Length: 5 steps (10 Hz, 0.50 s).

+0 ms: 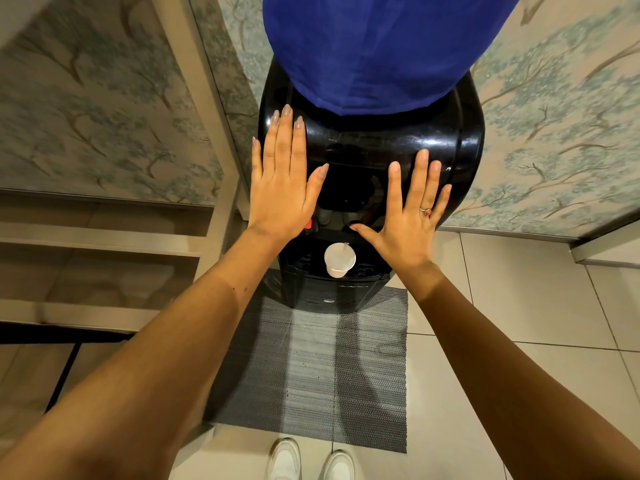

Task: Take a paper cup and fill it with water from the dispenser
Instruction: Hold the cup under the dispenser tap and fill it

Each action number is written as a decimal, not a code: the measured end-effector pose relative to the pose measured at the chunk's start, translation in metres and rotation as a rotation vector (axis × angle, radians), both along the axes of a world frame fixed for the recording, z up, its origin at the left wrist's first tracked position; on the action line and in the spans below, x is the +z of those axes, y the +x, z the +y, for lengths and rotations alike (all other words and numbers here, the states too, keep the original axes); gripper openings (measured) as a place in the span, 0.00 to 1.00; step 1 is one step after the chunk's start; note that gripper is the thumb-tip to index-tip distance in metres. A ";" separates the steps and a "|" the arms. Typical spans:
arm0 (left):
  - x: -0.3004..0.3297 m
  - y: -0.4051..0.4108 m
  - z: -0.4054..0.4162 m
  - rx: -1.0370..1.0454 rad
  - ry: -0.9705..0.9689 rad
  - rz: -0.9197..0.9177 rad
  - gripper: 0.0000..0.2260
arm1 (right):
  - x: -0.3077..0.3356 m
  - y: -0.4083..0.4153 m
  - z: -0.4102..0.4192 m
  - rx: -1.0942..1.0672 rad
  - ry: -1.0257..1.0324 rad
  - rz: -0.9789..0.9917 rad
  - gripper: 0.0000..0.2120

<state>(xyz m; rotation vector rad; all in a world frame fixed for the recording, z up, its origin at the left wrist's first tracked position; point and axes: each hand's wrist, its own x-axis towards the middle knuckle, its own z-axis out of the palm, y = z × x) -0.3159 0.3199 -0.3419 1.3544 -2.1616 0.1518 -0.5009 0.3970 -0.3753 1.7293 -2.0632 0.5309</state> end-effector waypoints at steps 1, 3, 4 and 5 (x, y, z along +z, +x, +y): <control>0.000 0.000 0.000 -0.001 -0.005 -0.002 0.29 | 0.000 0.000 0.000 0.001 -0.001 -0.008 0.56; 0.000 0.000 0.000 0.003 -0.005 -0.003 0.29 | 0.000 0.000 0.000 -0.001 -0.001 -0.011 0.56; 0.000 0.000 0.000 0.006 -0.004 -0.004 0.29 | 0.001 0.000 0.001 -0.003 0.004 -0.010 0.56; -0.002 0.000 0.000 0.009 0.001 -0.007 0.29 | 0.000 0.000 0.001 0.001 0.009 -0.011 0.56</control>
